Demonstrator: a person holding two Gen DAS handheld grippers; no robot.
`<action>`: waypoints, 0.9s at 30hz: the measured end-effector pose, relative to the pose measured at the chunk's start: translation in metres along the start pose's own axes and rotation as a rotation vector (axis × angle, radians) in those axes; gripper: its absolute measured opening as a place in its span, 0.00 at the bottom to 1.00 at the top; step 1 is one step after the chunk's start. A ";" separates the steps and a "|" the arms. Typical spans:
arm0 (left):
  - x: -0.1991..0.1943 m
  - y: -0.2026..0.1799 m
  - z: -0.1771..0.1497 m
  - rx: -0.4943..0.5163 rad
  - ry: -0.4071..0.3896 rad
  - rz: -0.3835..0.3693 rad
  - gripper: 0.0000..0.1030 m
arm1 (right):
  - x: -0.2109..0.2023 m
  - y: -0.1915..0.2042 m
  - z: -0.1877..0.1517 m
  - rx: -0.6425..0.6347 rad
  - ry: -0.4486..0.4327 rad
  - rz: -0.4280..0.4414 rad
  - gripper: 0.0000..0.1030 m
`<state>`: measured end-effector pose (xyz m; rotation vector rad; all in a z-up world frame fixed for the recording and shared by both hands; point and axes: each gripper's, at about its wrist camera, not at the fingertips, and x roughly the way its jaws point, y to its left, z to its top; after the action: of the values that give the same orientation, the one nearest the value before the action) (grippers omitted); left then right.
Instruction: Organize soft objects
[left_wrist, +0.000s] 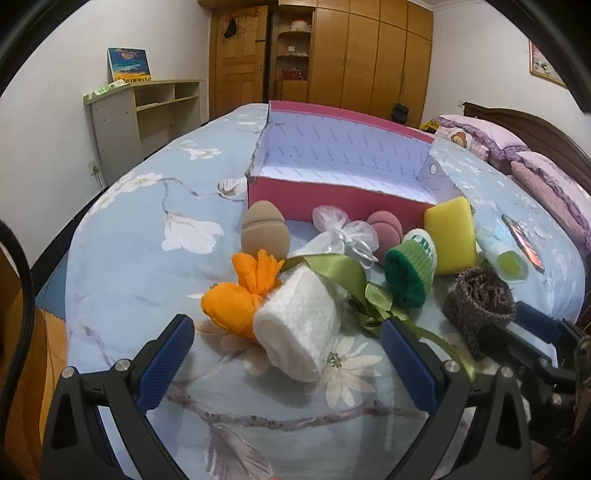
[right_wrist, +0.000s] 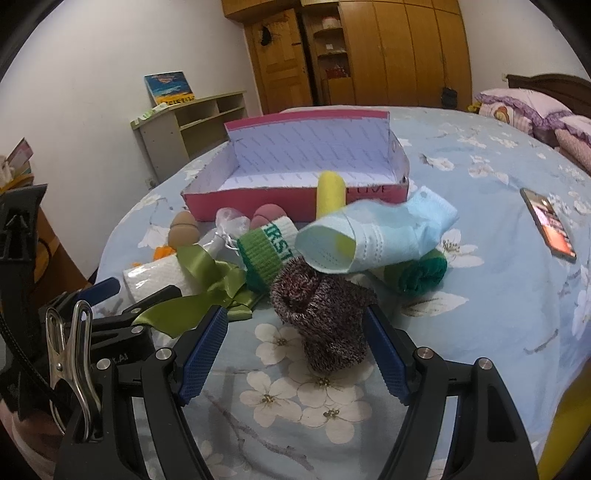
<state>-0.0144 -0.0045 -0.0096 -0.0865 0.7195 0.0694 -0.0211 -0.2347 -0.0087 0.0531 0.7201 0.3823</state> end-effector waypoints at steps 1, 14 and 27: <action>-0.001 0.001 0.001 0.004 -0.003 -0.001 1.00 | -0.003 0.001 0.001 -0.011 -0.002 0.004 0.75; -0.003 0.037 0.028 -0.029 -0.013 0.043 0.99 | -0.021 -0.010 0.013 -0.098 -0.029 -0.005 0.75; 0.049 0.032 0.060 -0.033 0.066 -0.022 0.82 | -0.015 -0.023 0.023 -0.099 -0.023 0.001 0.75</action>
<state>0.0590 0.0349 0.0014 -0.1285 0.7833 0.0569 -0.0085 -0.2593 0.0140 -0.0356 0.6780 0.4177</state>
